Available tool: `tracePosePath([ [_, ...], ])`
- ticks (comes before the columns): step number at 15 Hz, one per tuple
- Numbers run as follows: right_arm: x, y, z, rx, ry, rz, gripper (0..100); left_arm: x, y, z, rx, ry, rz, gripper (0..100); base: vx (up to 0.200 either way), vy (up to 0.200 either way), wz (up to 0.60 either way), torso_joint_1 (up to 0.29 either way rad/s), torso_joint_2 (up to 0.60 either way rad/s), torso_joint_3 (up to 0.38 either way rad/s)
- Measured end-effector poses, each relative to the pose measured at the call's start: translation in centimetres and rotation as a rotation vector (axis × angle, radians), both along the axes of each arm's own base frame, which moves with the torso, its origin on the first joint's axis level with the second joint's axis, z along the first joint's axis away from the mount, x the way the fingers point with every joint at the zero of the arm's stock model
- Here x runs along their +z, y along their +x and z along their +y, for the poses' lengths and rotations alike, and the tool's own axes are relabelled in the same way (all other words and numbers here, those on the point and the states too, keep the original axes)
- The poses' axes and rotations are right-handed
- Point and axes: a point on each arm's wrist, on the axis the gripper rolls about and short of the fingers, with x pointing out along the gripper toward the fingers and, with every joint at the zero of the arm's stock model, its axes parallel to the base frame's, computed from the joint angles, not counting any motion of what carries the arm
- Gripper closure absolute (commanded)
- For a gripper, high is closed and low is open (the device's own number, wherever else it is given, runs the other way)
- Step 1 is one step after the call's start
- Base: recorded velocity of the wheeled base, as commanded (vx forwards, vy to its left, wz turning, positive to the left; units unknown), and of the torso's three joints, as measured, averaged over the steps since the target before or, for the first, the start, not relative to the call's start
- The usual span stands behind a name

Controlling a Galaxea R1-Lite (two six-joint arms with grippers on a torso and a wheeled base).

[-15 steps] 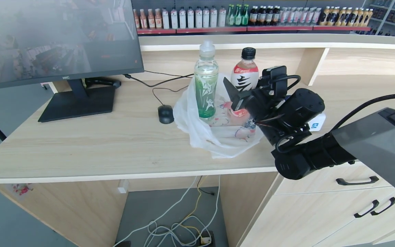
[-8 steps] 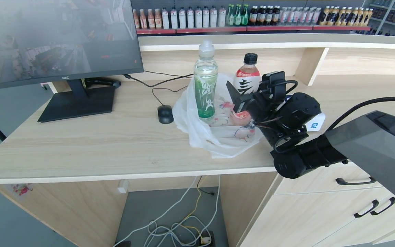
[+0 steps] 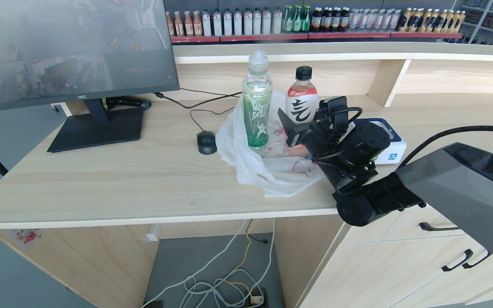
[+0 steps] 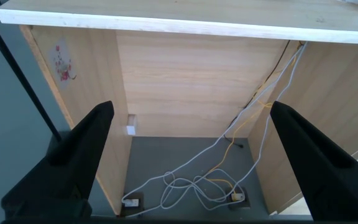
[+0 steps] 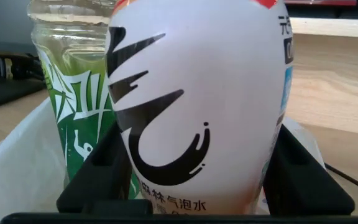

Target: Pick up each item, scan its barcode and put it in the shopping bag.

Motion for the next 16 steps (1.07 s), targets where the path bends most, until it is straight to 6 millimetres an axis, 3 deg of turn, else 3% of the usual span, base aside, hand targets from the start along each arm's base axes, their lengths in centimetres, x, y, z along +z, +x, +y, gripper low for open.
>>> tracePosePath([
  [4,-1.00,-0.25,-0.12,0.000,-0.016,0.039,100,0.00,0.00,0.00,0.000,0.000,0.000,0,0.000,0.000,0.00,0.000,0.00,0.000],
  [11,-0.91,-0.57,-0.34,-0.003,-0.020,0.047,100,0.00,0.00,0.00,0.001,0.000,0.000,0,0.000,0.000,0.00,0.000,0.00,0.000],
  [12,-0.86,-0.59,-0.37,-0.003,-0.020,0.046,0,0.00,0.00,0.00,0.001,0.000,0.000,0,0.000,0.000,0.00,0.000,0.00,0.000],
  [16,-0.59,-0.74,-0.38,-0.003,-0.015,0.039,0,0.00,0.00,0.00,0.000,0.000,0.000,0,0.000,0.000,0.00,0.000,0.00,0.000],
])
